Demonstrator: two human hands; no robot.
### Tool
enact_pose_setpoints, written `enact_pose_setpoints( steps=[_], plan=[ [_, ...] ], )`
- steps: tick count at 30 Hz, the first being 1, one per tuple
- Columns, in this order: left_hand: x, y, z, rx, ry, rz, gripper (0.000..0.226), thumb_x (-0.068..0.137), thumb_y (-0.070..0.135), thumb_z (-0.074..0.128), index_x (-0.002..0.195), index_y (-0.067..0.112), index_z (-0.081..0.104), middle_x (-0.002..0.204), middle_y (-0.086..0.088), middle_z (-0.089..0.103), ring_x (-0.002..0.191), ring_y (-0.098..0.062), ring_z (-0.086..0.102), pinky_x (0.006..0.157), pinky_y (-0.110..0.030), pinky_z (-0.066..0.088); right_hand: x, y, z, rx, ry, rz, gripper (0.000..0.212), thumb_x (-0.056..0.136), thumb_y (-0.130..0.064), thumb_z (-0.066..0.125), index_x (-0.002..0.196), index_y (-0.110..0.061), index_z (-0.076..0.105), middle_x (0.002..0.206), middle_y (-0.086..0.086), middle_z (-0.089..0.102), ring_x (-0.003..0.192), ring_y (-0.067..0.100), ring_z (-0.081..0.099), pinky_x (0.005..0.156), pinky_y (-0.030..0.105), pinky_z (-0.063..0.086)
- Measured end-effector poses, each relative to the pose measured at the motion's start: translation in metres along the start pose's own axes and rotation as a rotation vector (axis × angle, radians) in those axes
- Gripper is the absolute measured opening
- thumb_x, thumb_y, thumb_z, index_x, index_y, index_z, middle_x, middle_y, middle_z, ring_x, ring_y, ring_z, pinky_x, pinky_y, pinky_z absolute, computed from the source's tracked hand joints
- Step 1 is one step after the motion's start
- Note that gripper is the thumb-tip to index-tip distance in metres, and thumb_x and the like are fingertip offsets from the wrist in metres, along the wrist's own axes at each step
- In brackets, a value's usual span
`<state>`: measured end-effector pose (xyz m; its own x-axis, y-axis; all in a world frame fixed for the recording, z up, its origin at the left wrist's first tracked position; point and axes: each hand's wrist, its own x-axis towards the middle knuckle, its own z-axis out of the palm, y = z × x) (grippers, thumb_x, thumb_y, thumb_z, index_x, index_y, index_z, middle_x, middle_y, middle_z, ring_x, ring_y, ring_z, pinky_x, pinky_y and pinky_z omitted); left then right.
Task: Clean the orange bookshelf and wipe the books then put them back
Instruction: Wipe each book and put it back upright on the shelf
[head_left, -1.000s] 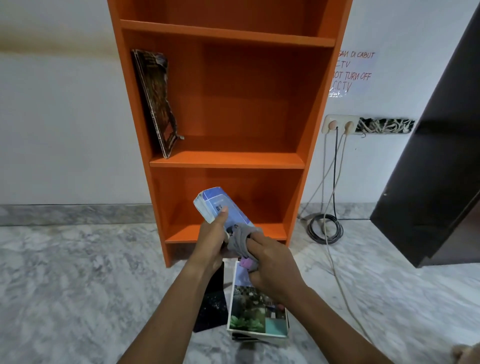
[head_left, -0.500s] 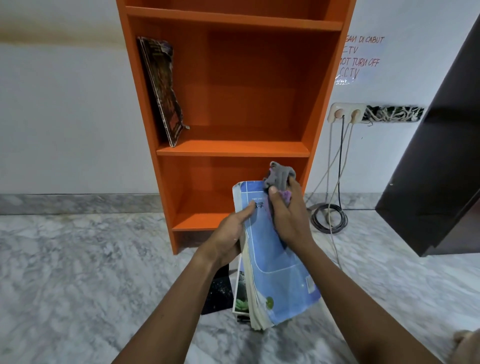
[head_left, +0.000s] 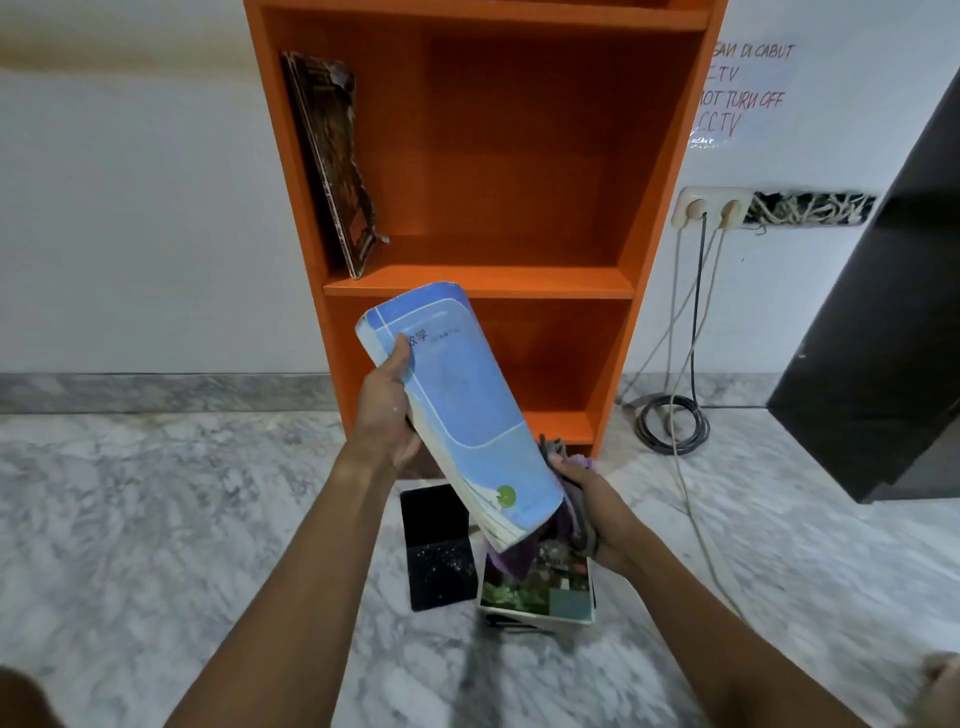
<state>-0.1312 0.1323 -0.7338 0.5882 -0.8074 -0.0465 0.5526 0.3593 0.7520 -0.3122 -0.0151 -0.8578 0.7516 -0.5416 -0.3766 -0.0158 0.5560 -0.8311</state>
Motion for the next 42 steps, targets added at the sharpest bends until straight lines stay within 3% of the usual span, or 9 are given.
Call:
enact_pose_setpoints(
  steps=[4,8,11,17,20,23,30,35,42],
  plan=[
    [-0.003,0.007,-0.007,0.052,0.016,-0.016,0.049,0.105,0.045,0.04,0.133,0.011,0.062,0.127,-0.014,0.07,0.115,-0.033,0.068,0.091,-0.049,0.058,-0.019,-0.024,-0.008,0.103,-0.146,-0.01,0.078,0.057,-0.03,0.1,0.126,-0.007,0.071,0.13,0.02,0.068,0.117,0.038,0.067,0.101,0.053,0.052],
    [0.005,0.002,-0.025,0.318,0.147,-0.028,0.038,0.098,0.046,0.059,0.124,0.02,0.07,0.118,-0.011,0.074,0.108,-0.034,0.071,0.094,-0.057,0.054,-0.023,-0.046,-0.001,0.092,0.094,-0.08,0.024,0.09,-0.012,0.072,0.108,0.003,0.067,0.084,0.017,0.077,0.064,0.025,0.075,0.055,0.031,0.061],
    [0.003,-0.014,-0.032,0.522,0.291,-0.152,0.043,0.086,0.049,0.073,0.12,0.022,0.071,0.112,-0.011,0.076,0.098,-0.035,0.074,0.084,-0.055,0.059,-0.02,-0.06,0.002,0.042,0.228,-0.28,0.023,0.094,-0.007,0.067,0.112,0.006,0.066,0.093,0.018,0.076,0.077,0.031,0.072,0.069,0.038,0.059],
    [0.002,-0.043,0.005,0.589,0.165,-0.338,0.074,0.086,0.07,0.059,0.144,0.027,0.044,0.141,-0.014,0.05,0.12,-0.038,0.059,0.092,-0.055,0.049,-0.043,-0.079,0.038,-0.778,0.276,-0.87,0.015,0.083,0.001,0.074,0.072,0.001,0.064,0.061,0.015,0.063,0.055,0.014,0.056,0.06,0.026,0.048],
    [0.014,-0.048,0.013,0.181,0.157,-0.338,0.061,0.086,0.059,0.069,0.126,0.016,0.054,0.122,-0.025,0.065,0.107,-0.043,0.068,0.095,-0.06,0.053,-0.047,-0.064,0.063,-1.266,0.13,-1.172,0.021,0.078,-0.011,0.065,0.071,-0.026,0.053,0.068,-0.003,0.052,0.057,0.011,0.044,0.049,0.02,0.033],
    [0.013,-0.054,0.002,0.238,0.275,-0.299,0.046,0.085,0.033,0.068,0.111,-0.004,0.059,0.097,-0.022,0.067,0.082,-0.036,0.067,0.073,-0.045,0.054,-0.047,-0.05,0.071,-1.456,0.031,-1.276,0.008,0.075,-0.024,0.058,0.073,-0.02,0.052,0.077,-0.003,0.052,0.065,0.01,0.04,0.052,0.022,0.028],
    [0.009,-0.05,0.0,0.295,0.197,-0.175,0.049,0.102,0.043,0.053,0.132,0.005,0.059,0.121,-0.022,0.069,0.104,-0.043,0.068,0.08,-0.052,0.058,-0.044,-0.038,0.059,-1.439,-0.078,-0.975,0.059,0.085,-0.062,0.065,0.135,-0.032,0.057,0.139,-0.015,0.045,0.127,0.011,0.045,0.095,0.023,0.043],
    [0.004,-0.042,0.007,0.322,0.152,-0.144,0.044,0.103,0.039,0.053,0.125,0.003,0.066,0.111,-0.017,0.075,0.102,-0.038,0.071,0.083,-0.048,0.058,-0.039,-0.039,0.071,-1.211,-0.098,-0.943,0.045,0.099,-0.054,0.046,0.138,-0.033,0.055,0.144,-0.014,0.044,0.132,0.008,0.044,0.105,0.028,0.04],
    [-0.013,-0.047,0.012,0.395,-0.048,-0.294,0.058,0.091,0.048,0.066,0.136,0.012,0.059,0.139,-0.008,0.061,0.127,-0.031,0.06,0.109,-0.051,0.045,-0.023,-0.068,0.074,-0.985,0.284,-0.969,0.039,0.104,-0.04,0.044,0.134,-0.02,0.058,0.126,-0.007,0.055,0.117,0.008,0.052,0.096,0.024,0.044]
  ],
)
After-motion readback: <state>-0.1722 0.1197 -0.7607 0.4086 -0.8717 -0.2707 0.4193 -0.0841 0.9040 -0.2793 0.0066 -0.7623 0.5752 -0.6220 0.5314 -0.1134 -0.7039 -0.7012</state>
